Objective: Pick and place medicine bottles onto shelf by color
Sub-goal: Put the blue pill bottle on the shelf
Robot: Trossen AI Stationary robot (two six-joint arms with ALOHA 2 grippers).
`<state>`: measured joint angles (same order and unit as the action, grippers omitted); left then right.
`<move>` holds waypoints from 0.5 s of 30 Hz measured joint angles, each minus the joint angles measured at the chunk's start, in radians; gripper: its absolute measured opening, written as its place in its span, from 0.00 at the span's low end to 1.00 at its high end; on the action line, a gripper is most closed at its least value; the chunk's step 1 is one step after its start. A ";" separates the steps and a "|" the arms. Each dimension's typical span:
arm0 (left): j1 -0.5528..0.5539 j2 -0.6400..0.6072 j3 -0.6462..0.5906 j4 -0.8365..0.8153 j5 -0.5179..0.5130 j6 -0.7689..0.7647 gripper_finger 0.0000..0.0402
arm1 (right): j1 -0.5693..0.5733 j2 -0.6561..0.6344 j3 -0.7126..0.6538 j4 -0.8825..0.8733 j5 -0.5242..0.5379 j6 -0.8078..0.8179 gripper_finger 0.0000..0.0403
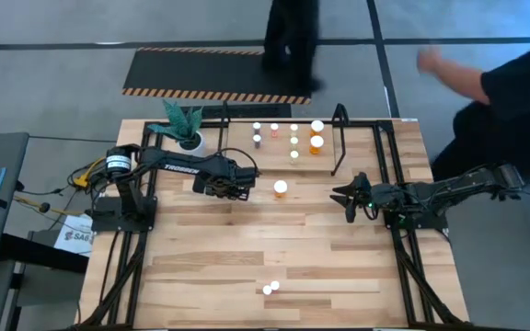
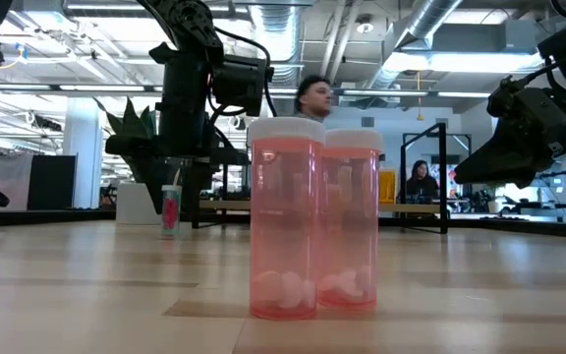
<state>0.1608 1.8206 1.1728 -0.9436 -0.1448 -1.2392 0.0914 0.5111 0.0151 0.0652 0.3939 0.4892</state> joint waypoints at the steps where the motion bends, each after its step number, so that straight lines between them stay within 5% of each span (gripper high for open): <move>1: 0.000 0.000 0.000 0.000 0.007 0.000 0.41 | 0.000 0.000 0.000 0.000 0.000 0.000 0.40; 15: 0.000 0.001 0.008 -0.007 0.029 0.001 0.28 | 0.000 0.000 0.000 0.000 0.000 0.000 0.40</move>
<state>0.1608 1.8214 1.1810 -0.9504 -0.1157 -1.2381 0.0910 0.5113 0.0151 0.0654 0.3939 0.4889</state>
